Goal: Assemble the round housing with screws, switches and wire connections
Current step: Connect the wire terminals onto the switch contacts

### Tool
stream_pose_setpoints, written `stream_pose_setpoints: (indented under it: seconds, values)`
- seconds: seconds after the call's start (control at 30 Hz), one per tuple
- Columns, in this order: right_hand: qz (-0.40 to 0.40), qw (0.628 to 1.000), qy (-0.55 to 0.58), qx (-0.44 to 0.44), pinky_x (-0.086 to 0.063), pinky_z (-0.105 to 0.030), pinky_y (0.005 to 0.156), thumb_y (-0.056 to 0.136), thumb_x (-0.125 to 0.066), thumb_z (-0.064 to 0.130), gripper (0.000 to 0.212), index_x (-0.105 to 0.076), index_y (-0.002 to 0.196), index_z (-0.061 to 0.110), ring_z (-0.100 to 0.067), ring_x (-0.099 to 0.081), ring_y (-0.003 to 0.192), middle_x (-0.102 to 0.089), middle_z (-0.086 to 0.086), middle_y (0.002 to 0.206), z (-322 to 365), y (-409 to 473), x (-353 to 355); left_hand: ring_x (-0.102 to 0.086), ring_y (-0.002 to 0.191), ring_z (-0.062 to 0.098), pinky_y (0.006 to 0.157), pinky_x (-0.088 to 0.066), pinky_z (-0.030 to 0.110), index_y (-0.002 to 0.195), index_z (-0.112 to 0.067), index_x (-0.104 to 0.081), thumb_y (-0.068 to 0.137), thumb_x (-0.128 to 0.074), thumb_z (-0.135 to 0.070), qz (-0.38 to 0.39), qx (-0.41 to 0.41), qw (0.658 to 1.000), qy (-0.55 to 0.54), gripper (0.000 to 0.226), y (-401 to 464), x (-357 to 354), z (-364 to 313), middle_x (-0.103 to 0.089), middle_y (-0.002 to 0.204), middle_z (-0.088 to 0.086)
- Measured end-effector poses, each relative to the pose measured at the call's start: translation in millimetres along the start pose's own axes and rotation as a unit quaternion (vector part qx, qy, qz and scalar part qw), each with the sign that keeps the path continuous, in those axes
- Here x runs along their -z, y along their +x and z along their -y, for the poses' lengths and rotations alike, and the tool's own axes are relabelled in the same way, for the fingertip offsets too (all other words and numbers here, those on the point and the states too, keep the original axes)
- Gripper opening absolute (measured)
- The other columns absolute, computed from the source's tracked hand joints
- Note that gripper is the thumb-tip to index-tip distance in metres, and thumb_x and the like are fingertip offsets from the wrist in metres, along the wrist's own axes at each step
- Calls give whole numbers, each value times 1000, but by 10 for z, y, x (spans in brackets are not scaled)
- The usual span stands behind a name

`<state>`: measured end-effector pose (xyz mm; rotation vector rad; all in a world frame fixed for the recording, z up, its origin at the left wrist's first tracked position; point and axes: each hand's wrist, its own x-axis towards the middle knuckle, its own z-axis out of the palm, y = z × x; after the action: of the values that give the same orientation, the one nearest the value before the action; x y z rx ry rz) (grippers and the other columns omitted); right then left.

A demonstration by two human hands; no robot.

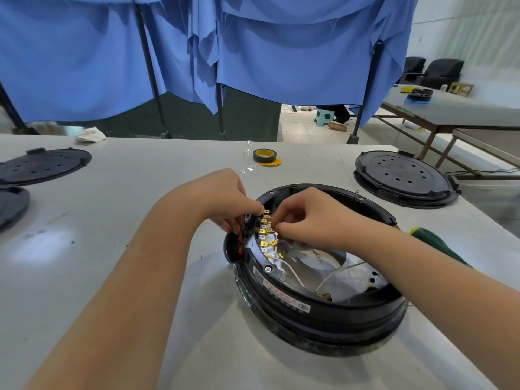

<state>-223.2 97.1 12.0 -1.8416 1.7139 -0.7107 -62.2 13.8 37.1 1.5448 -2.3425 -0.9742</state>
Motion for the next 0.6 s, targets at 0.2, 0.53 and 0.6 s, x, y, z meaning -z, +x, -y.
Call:
stream_pose_setpoints:
  seconds: [0.2, 0.53, 0.6]
  values:
    - [-14, 997, 66, -28, -53, -17, 57, 79, -66, 6, 14, -75, 76, 17, -9, -66, 57, -72, -2, 66, 22, -6, 26, -70, 51, 9, 46, -53, 17, 80, -4, -70, 86, -68, -31, 3, 4, 1000, 3, 28, 0, 2, -7, -71, 56, 1]
    - [-43, 997, 55, -35, -56, -19, 61, 78, -66, 7, 14, -76, 75, 16, -6, -64, 56, -72, -3, 65, 33, -14, -2, -70, 51, 9, 47, -55, 17, 78, -5, -70, 87, -68, -30, 1, 0, 1000, 8, 27, -5, 2, -11, -71, 56, 0]
    - [-50, 997, 52, -35, -56, -21, 63, 78, -66, 9, 14, -76, 74, 18, -5, -64, 57, -72, 0, 65, 36, -16, -3, -70, 51, 9, 45, -53, 17, 79, -4, -71, 87, -68, -30, 0, 2, 1000, 9, 27, -2, 2, -11, -71, 57, 1]
